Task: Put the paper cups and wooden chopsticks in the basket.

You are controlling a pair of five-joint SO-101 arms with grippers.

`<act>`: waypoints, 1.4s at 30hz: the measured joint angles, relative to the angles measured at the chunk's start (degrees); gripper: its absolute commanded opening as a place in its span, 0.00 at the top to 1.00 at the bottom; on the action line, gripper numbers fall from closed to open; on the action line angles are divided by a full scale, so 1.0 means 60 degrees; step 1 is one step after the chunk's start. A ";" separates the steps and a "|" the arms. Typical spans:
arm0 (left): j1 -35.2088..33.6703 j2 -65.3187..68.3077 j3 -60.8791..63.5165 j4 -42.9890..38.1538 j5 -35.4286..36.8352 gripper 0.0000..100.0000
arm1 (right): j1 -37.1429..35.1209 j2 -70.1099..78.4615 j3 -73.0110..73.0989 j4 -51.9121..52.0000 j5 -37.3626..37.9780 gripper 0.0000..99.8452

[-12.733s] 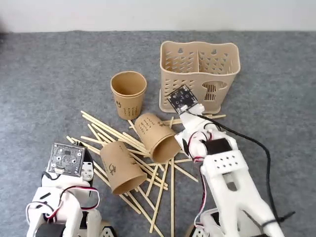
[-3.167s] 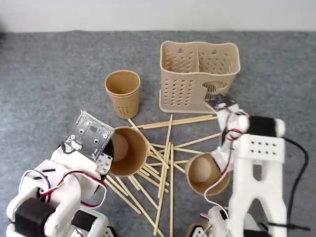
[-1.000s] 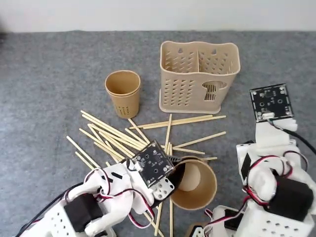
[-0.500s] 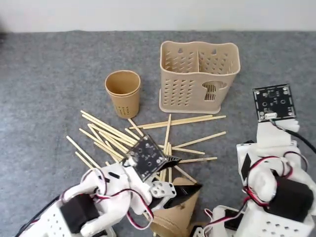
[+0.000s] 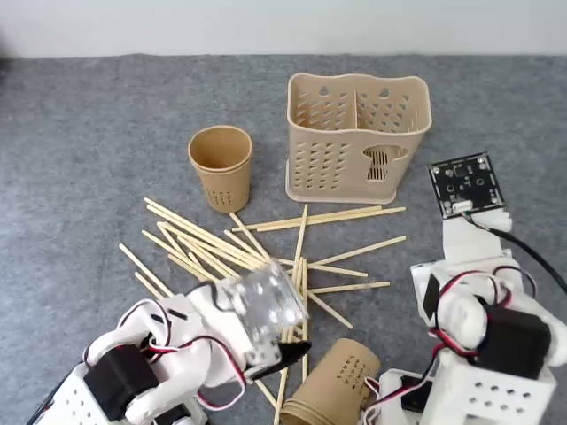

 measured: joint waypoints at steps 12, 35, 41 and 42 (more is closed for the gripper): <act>0.0645 -0.0044 0.1275 0.1114 -0.3092 0.80 | -0.0015 0.0000 0.0425 0.0000 0.0000 0.76; 0.4176 0.0000 0.3282 -0.0220 -0.2901 0.79 | -0.0015 0.0000 0.0425 0.0000 0.0000 0.76; 0.4190 0.0000 0.3634 -0.1026 -0.2799 0.79 | -0.0015 0.0000 0.0425 0.0000 0.0000 0.76; 0.4190 0.0000 0.3766 -0.1201 -0.2799 0.80 | -0.0015 0.0000 0.0425 0.0000 0.0000 0.76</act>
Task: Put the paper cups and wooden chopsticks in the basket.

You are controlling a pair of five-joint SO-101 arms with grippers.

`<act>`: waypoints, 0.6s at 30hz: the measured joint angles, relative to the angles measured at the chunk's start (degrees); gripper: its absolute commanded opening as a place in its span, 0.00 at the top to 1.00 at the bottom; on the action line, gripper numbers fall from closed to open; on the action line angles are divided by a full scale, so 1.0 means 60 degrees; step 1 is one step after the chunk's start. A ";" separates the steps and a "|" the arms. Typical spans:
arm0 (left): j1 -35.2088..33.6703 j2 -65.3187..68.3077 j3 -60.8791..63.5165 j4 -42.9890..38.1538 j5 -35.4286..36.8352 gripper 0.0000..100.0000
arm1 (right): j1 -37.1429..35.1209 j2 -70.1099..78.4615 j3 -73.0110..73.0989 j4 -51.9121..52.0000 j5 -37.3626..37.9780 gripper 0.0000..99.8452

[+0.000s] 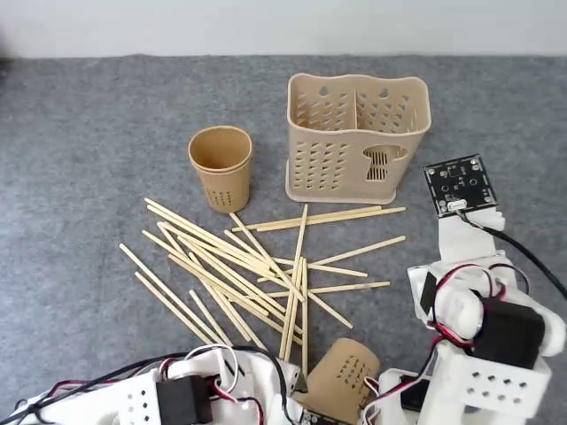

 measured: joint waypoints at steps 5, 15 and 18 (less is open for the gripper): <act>-0.0015 -0.0059 0.1333 -0.1744 0.0879 0.80 | 0.0000 0.0000 0.0000 0.0000 0.0000 0.76; -0.1040 0.0000 0.1333 -0.2769 0.2256 0.97 | 0.0000 0.0000 0.0000 0.0000 0.0000 0.76; -0.1099 0.0000 0.0967 -0.2769 0.2330 0.99 | 0.0000 0.0000 0.0000 0.0000 0.0000 0.76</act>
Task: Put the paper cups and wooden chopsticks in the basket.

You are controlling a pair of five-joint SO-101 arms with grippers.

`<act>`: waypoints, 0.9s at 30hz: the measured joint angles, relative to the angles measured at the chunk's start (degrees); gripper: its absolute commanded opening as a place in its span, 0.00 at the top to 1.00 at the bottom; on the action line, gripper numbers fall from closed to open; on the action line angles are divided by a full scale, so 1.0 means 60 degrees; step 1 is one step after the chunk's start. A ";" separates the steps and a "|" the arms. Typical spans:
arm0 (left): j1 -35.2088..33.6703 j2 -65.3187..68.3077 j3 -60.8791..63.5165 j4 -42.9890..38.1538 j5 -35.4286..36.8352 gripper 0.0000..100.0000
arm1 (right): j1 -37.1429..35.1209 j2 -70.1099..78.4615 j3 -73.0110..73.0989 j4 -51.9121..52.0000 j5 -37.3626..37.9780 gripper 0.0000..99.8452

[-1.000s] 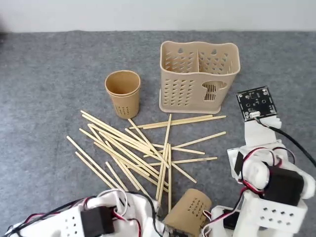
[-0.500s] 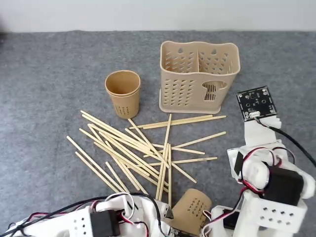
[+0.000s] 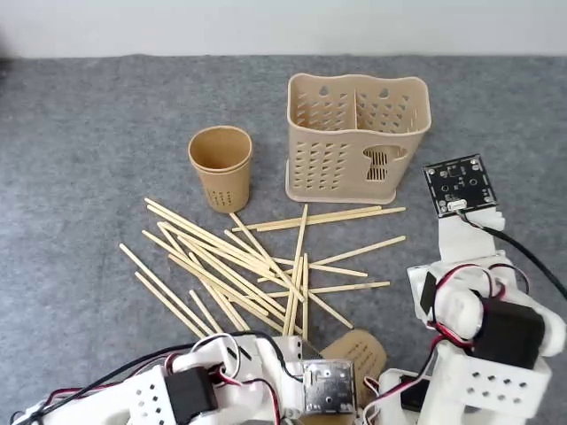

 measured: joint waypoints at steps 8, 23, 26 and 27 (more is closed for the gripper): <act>-0.0234 0.0000 -0.0630 0.0000 0.0059 0.99 | 0.0000 0.0000 0.0000 0.0000 0.0000 0.76; -0.5407 0.0015 -0.3824 0.1465 0.0059 0.99 | 0.0000 0.0000 0.0000 -0.0161 -0.0527 0.76; -0.6842 0.0015 -0.4469 0.1744 0.0059 0.99 | -0.0190 0.0000 0.0015 -0.0557 -0.1319 0.76; -0.7297 0.0015 -0.4659 0.1832 0.0059 0.99 | -0.0425 0.0000 0.0015 -0.0659 -0.1538 0.76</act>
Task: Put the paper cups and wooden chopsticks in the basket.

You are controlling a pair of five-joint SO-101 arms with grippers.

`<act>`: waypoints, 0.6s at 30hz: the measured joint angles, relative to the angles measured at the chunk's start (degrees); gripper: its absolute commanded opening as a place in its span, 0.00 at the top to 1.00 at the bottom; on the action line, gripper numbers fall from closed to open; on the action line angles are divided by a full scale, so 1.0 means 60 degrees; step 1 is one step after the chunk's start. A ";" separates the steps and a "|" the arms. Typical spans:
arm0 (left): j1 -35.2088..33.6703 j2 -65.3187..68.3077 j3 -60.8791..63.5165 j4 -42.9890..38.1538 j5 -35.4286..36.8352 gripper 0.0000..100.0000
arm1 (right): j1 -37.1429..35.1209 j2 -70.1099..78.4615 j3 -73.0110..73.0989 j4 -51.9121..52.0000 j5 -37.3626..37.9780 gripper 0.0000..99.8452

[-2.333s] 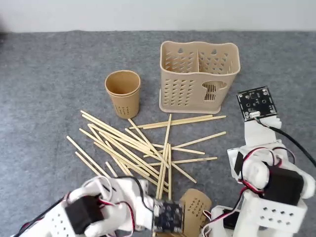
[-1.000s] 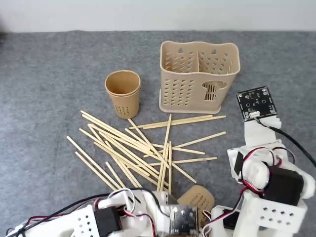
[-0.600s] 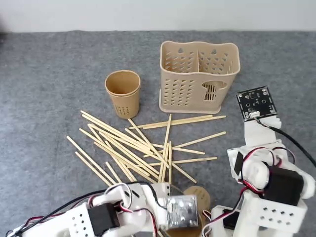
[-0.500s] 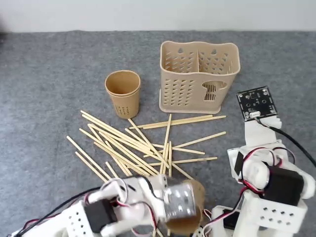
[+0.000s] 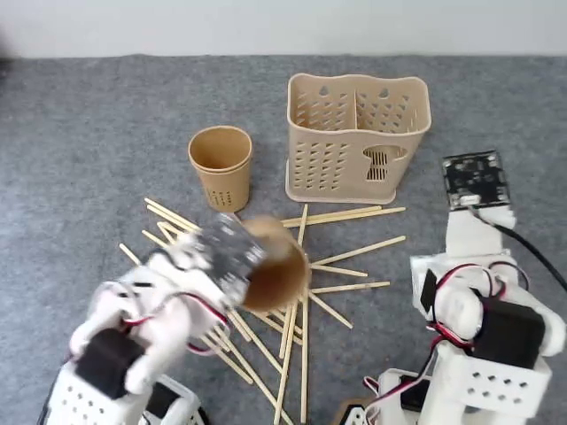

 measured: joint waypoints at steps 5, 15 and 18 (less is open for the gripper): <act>-0.2359 0.0000 -0.0777 0.0176 0.0000 0.99 | -0.1934 0.0147 0.0000 -0.0630 -0.1201 0.76; -0.5846 -0.0015 -0.1319 0.0176 0.0000 0.99 | -0.4264 0.4718 -0.2769 -0.1289 -0.3502 0.76; -0.6491 -0.0015 -0.1319 0.0176 0.0000 0.99 | -0.4791 0.6300 -0.4264 -0.1333 -0.3824 0.76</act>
